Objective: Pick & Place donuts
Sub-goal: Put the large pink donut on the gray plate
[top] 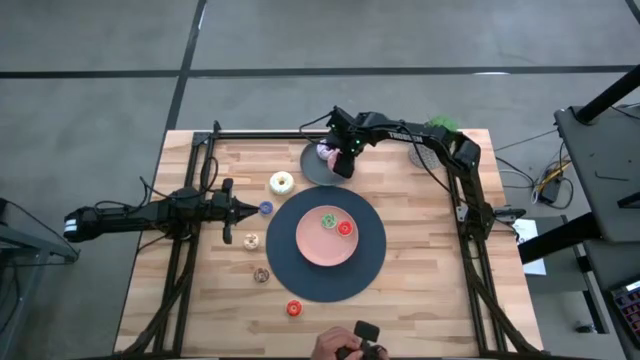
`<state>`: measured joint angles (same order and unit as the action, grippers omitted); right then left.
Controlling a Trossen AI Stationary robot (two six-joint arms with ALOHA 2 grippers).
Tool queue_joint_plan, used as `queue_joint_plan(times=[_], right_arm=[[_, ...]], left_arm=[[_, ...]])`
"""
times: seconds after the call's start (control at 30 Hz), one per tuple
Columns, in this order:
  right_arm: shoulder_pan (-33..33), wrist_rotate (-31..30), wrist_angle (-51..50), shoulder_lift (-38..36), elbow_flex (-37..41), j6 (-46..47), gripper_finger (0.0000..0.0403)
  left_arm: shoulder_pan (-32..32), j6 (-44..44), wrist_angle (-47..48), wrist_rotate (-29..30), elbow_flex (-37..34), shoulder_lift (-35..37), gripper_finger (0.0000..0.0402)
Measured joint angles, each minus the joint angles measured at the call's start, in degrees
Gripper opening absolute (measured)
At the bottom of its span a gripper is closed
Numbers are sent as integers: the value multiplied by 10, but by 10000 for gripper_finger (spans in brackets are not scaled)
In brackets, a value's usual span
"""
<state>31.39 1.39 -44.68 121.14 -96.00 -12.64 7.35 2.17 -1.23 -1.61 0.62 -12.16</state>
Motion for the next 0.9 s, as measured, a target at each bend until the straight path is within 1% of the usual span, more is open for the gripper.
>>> queue_joint_plan(times=[0.3,0.47,0.9], right_arm=[[0,0,8,0,26,0,112],[0,0,19,0,28,0,116],[0,0,33,0,28,-15,106]], left_arm=[[0,0,0,0,0,0,0],[0,0,0,0,0,0,0],[0,0,0,0,0,0,0]])
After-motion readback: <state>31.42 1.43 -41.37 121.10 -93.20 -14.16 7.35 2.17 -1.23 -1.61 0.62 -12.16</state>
